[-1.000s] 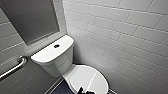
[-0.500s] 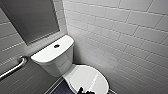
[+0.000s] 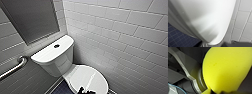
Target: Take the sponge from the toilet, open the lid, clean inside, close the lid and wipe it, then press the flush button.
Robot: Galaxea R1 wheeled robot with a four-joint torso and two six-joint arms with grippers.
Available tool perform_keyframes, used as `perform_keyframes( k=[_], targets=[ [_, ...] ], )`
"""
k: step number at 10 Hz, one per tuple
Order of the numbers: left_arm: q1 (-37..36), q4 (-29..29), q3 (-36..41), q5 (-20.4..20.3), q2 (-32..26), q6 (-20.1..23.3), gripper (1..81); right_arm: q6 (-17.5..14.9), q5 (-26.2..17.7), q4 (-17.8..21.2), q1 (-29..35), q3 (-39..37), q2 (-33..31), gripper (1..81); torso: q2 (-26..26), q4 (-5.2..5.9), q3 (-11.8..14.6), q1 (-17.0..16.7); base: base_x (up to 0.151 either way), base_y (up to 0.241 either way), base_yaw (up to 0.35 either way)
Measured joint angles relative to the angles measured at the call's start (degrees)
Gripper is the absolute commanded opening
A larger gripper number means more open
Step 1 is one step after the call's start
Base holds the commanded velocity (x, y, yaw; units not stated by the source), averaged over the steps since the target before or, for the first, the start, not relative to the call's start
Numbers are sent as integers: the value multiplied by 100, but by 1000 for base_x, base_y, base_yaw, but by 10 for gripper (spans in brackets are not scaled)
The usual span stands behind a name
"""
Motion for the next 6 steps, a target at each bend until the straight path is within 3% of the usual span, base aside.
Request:
perform_keyframes(
  k=[1,2,6],
  targets=[
    [-144,23,207,-502,-22,23,811,-2,-9,-6,6,0,2,10,0,0,0,0,0,0,0],
    [-372,23,323,-714,-61,26,811,-2,-13,-6,4,0,4,10,0,0,0,0,0,0,0],
    [-235,28,400,-697,-124,23,811,0,-18,-4,6,0,4,10,0,0,0,0,0,0,0]
  ],
)
